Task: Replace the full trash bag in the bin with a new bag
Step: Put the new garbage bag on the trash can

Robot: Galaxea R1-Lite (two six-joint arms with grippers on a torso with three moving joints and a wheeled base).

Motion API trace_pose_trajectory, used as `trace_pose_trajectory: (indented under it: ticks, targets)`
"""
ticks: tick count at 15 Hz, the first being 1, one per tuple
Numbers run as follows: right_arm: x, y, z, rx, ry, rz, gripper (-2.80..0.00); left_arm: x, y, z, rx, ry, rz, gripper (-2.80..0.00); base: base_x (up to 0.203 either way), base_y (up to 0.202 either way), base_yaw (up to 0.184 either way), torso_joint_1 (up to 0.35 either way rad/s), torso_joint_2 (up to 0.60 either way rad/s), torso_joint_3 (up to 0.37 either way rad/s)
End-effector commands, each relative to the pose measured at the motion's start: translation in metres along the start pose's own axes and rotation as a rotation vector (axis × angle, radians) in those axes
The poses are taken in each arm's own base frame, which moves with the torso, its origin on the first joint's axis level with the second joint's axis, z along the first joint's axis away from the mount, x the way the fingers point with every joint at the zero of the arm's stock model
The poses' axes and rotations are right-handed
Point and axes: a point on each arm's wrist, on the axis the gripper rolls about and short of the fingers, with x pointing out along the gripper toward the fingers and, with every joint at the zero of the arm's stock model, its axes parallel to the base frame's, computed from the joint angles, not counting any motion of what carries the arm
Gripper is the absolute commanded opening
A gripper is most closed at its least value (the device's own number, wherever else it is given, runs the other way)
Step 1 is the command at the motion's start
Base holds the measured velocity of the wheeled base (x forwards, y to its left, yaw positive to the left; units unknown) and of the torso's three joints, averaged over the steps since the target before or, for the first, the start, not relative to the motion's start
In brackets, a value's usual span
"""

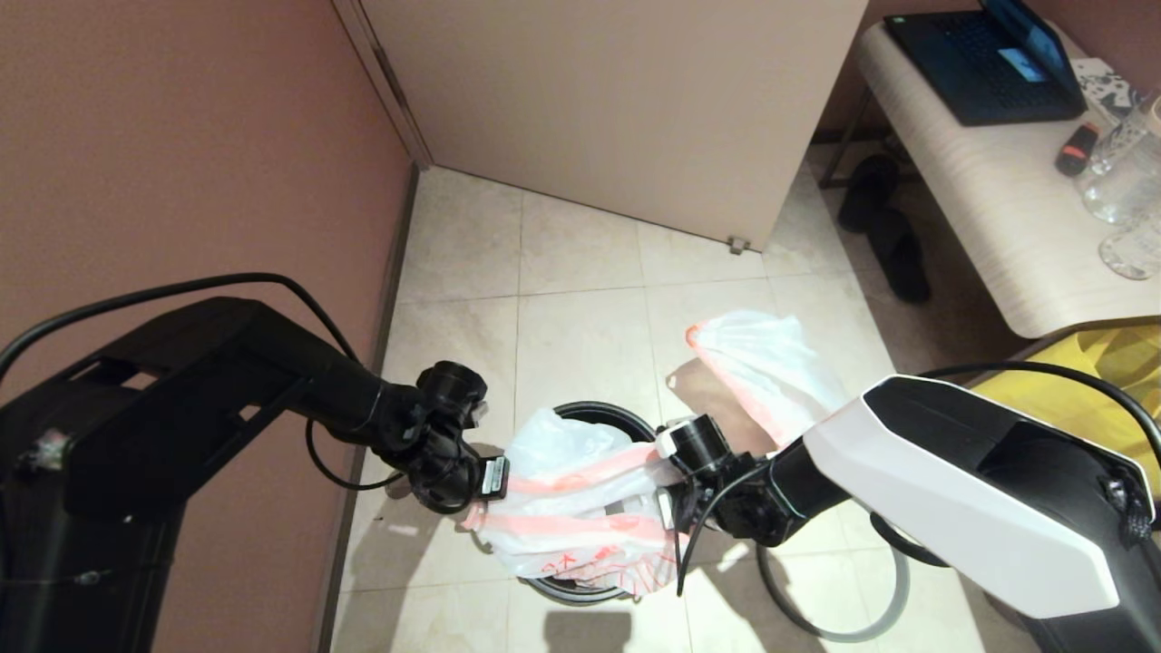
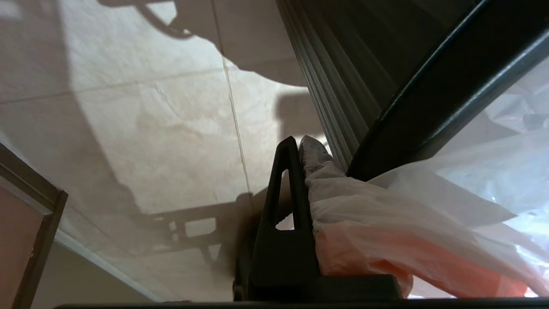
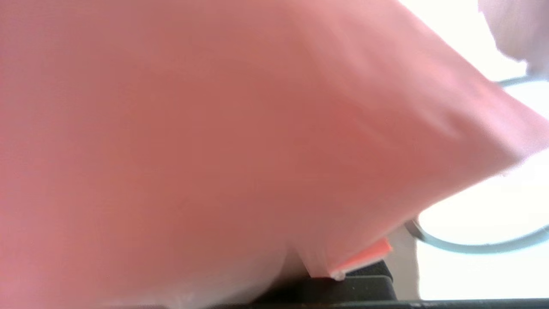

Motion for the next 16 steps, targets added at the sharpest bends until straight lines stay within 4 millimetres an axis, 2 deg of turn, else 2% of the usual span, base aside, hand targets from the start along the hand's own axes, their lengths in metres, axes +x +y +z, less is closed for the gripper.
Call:
trace_pose_trajectory:
  ticks: [1,2,5,9,11,13,14,16]
  targets:
    - [-0.001,0.007,0.024,0.051,-0.087,0.032,-2.80,-0.004,0.007,0.024,-0.026,-0.073,-0.013,-2.80,0.000,0.000,0.000,0.000,0.00,0.000]
    - [-0.001,0.009,0.031,0.083,-0.128,0.041,-2.80,-0.011,0.008,0.033,-0.033,-0.098,-0.016,-2.80,0.000,0.000,0.000,0.000,0.00,0.000]
    - [-0.008,0.005,0.033,0.130,-0.205,0.053,-2.80,-0.014,0.010,0.027,-0.062,-0.087,-0.020,-2.80,0.000,0.000,0.000,0.000,0.00,0.000]
    - [-0.036,-0.006,0.031,0.081,-0.174,0.021,-2.80,-0.039,0.005,0.023,-0.031,-0.227,-0.167,-2.80,0.000,0.000,0.000,0.000,0.00,0.000]
    - [-0.054,-0.008,0.041,0.090,-0.207,0.018,-2.80,-0.056,0.003,0.028,-0.020,-0.264,-0.202,-2.80,0.000,0.000,0.000,0.000,0.00,0.000]
    - [-0.069,-0.010,0.043,0.095,-0.229,0.044,-2.80,-0.058,0.002,0.021,-0.008,-0.237,-0.270,-2.80,0.000,0.000,0.000,0.000,0.00,0.000]
    - [-0.067,-0.008,0.043,0.098,-0.256,0.073,-2.80,-0.053,0.004,0.020,-0.010,-0.224,-0.270,-2.80,0.000,0.000,0.000,0.000,0.00,0.000]
    - [-0.040,0.001,0.024,0.070,-0.241,0.083,-2.80,-0.042,0.006,0.019,-0.011,-0.203,-0.262,-2.80,0.000,0.000,0.000,0.000,0.00,0.000]
